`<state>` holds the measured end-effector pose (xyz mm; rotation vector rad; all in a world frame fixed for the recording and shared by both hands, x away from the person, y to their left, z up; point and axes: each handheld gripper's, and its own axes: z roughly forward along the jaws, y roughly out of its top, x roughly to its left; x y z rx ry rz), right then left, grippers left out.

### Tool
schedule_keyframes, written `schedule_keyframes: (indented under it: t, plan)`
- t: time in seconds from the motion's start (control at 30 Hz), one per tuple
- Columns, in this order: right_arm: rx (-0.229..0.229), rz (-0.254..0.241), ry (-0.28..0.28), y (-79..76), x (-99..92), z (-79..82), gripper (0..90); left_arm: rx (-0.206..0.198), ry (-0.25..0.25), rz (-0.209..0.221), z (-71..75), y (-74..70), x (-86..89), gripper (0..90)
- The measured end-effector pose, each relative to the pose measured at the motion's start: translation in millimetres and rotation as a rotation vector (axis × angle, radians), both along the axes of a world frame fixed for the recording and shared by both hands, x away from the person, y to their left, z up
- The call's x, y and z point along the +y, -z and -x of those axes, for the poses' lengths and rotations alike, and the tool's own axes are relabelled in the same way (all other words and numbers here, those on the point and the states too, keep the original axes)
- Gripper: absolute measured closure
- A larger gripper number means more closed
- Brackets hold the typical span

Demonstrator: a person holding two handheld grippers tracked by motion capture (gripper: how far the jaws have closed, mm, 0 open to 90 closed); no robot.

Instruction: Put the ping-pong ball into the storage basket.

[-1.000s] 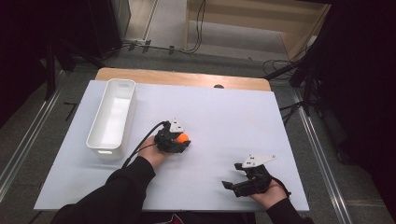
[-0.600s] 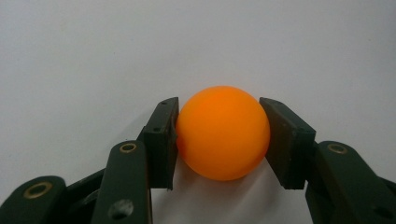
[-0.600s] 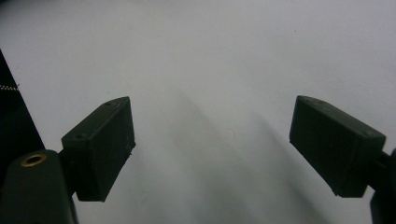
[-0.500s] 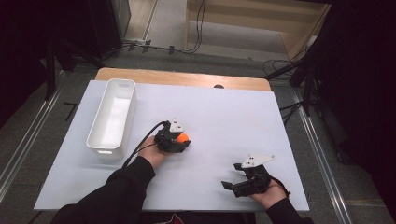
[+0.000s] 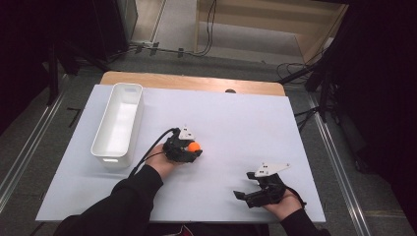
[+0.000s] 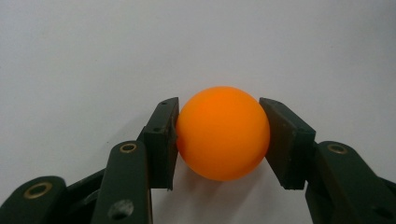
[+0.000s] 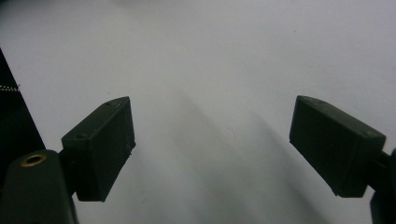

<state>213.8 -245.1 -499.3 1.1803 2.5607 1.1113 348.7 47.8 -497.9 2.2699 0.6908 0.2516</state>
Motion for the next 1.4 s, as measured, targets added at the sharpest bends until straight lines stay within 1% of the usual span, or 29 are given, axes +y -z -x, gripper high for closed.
schedule_keyframes:
  t: [0.07,0.13,0.2,0.27,0.47,0.63,0.83,1.03,1.13,1.17,1.2,1.23,1.3,1.37,1.4]
  plan:
    - [-0.001,-0.004,0.001,0.0,0.0,-0.1,12.9,0.003,0.0,0.008,0.6,-2.3,1.1,50.5]
    - [0.001,-0.002,-0.003,-0.1,0.0,-0.5,12.9,0.006,0.006,0.005,1.2,-5.0,2.5,50.5]
    - [0.0,-0.003,-0.005,-0.1,0.4,-1.1,12.9,0.009,0.003,0.016,1.9,-7.0,3.3,50.5]
    - [-0.002,-0.008,-0.002,-0.4,0.1,-2.0,12.9,0.004,0.005,0.021,2.3,-9.0,4.2,50.5]
    - [-0.001,-0.007,0.004,-0.3,-0.6,-2.3,12.9,0.013,0.017,0.019,3.5,-14.1,7.7,50.5]
    - [-0.002,-0.005,0.005,-0.6,-1.5,-1.6,12.9,0.035,0.02,0.027,5.8,-19.9,10.9,50.5]
    - [-0.002,-0.007,0.012,-1.3,-3.3,-1.6,12.9,0.037,0.039,0.027,9.1,-25.2,12.6,50.5]
    - [-0.006,-0.006,0.004,-1.3,-3.8,-1.4,12.9,0.045,0.042,0.033,10.3,-29.1,14.4,50.4]
    - [-0.006,-0.011,0.011,-1.4,-4.0,-1.3,12.9,0.052,0.046,0.031,9.7,-30.1,15.2,50.5]
    - [-0.013,-0.008,0.011,-1.6,-4.6,-1.7,12.9,0.055,0.044,0.031,10.1,-30.7,15.2,50.4]
    - [-0.013,-0.007,0.011,-1.8,-5.1,-1.8,12.9,0.055,0.049,0.025,10.0,-31.6,15.4,50.4]
    - [-0.01,-0.011,0.011,-1.9,-5.4,-1.8,12.9,0.052,0.054,0.013,10.1,-33.2,15.9,50.4]
    - [-0.009,-0.012,0.014,-1.8,-5.9,-1.9,12.9,0.047,0.057,0.014,10.8,-36.4,16.9,50.4]
    - [-0.014,-0.009,0.014,-1.6,-6.4,-2.2,12.9,0.052,0.06,0.019,11.3,-39.3,18.6,50.4]
    - [-0.014,-0.009,0.014,-1.7,-6.4,-2.2,12.9,0.052,0.067,0.01,11.1,-40.4,19.5,50.4]
